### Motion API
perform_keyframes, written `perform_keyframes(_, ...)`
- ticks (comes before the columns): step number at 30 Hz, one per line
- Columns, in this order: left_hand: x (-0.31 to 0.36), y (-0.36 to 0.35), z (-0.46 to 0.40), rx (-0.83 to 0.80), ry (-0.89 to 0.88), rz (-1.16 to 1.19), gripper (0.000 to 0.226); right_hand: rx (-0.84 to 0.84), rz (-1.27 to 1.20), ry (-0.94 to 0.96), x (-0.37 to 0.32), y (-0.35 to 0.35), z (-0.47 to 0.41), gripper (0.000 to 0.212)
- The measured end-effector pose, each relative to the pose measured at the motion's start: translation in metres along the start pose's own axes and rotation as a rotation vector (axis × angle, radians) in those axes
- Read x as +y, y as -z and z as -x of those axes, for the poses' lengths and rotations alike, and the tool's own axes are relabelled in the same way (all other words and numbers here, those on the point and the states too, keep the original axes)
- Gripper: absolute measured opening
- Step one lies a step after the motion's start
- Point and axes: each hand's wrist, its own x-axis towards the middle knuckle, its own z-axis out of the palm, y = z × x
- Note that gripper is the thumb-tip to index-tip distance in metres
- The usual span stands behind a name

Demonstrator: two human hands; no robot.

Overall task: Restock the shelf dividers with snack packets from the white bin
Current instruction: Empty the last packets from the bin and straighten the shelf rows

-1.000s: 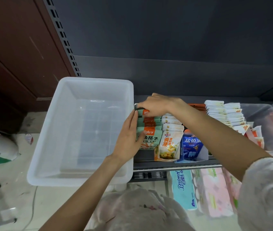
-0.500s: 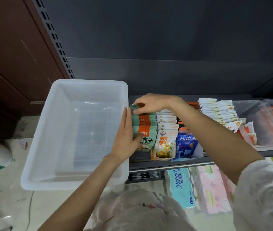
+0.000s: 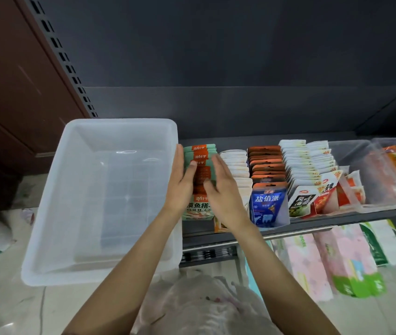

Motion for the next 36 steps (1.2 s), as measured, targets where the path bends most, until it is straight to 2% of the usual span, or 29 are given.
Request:
perform_keyframes(3,0.0,0.0,-0.001,-0.035,-0.027,-0.061,0.053,0.043,0.071,0.025,0.002,0.0,-0.01,0.058)
perform_keyframes(7,-0.004,-0.002,-0.004,-0.062,-0.034,-0.099,0.057,0.167,0.003,0.012,0.012,0.008,-0.014,0.054)
perform_keyframes(15,-0.007,-0.003,-0.007,-0.048,-0.085,-0.238,0.059,0.083,0.008,0.084,0.016,0.005,-0.019,0.056)
perform_keyframes(17,-0.006,0.0,-0.008,-0.025,-0.12,-0.33,0.06,0.055,0.121,0.19,0.022,0.012,-0.011,0.065)
perform_keyframes(21,-0.003,0.022,-0.018,-0.008,-0.308,-0.543,0.054,0.047,0.609,0.457,0.042,0.018,0.004,0.101)
perform_keyframes(24,0.001,0.032,-0.033,-0.141,-0.356,-0.792,0.05,0.072,0.781,0.414,0.048,0.014,-0.002,0.11)
perform_keyframes(26,0.004,0.033,-0.041,-0.258,-0.325,-0.892,0.051,0.087,0.837,0.387,0.046,0.014,-0.012,0.107)
perform_keyframes(30,0.006,0.038,-0.046,-0.264,-0.323,-0.805,0.04,0.11,0.858,0.346,0.039,0.012,-0.021,0.094)
perform_keyframes(33,0.012,0.037,-0.055,-0.235,-0.311,-0.782,0.035,0.117,0.787,0.356,0.041,0.006,-0.017,0.093)
perform_keyframes(36,0.02,0.034,-0.07,-0.302,-0.293,-0.867,0.033,0.143,0.765,0.343,0.049,0.008,-0.01,0.098)
